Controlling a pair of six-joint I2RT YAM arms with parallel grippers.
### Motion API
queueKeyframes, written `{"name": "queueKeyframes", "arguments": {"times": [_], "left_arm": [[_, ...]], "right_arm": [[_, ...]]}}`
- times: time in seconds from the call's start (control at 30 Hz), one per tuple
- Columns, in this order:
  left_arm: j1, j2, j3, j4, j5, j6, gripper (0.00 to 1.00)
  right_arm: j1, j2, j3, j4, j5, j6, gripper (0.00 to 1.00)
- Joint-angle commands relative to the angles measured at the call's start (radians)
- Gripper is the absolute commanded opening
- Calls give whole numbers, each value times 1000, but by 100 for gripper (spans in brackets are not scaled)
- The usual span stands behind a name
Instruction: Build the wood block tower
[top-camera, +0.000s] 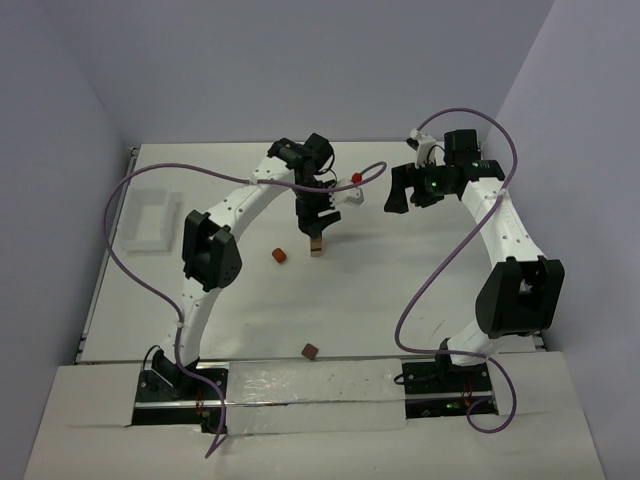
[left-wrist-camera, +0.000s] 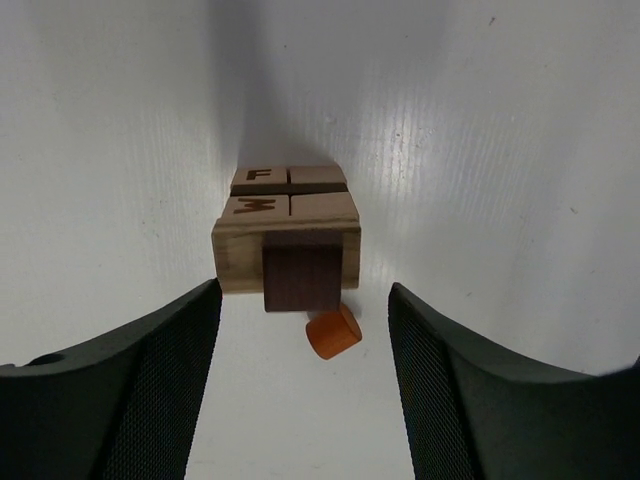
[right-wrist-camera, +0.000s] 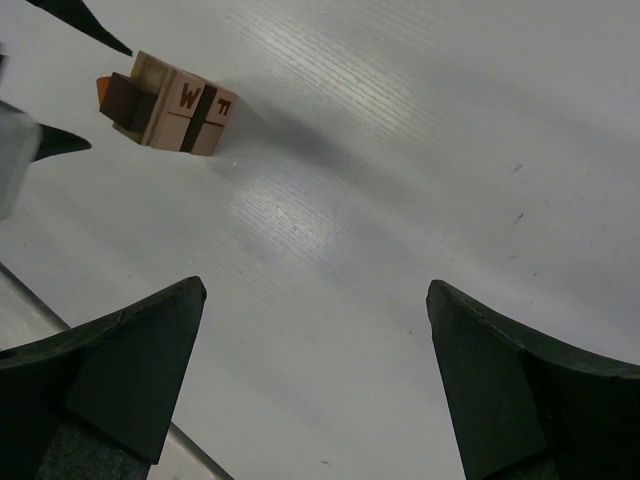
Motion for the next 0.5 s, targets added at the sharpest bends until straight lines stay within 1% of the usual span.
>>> {"name": "queueKeyframes", "arguments": {"times": [0.0, 0.1, 0.17, 0.23, 0.27, 0.3, 0.33, 0.37, 0.43, 0.47], "left_arm": [[-4, -188, 5, -31, 56, 5, 74], [12, -335, -30, 9, 108, -40, 77], [42, -437, -72, 76, 137, -87, 79], [97, -545, -133, 164, 197, -131, 87], [133, -588, -171, 219, 229, -214, 99], [226, -680, -272, 293, 332, -271, 99], [307, -757, -367, 375, 404, -338, 99], [372, -818, -455, 465, 438, -420, 99], [474, -910, -609, 623, 422, -565, 99], [507, -940, -661, 672, 404, -618, 99]], "right_arm": [[-7, -4, 45, -11, -34, -15, 100], [-7, -27, 29, -3, -49, -24, 100], [-5, -46, 15, 2, -69, -32, 100], [5, -66, 1, 0, -91, -50, 100], [15, -83, -9, -3, -98, -68, 100], [48, -95, -21, -9, -106, -87, 99], [85, -107, -34, -15, -103, -106, 97], [126, -118, -49, -22, -86, -124, 95], [203, -132, -89, -38, -44, -159, 93], [272, -137, -110, -40, -5, -169, 92]]}}
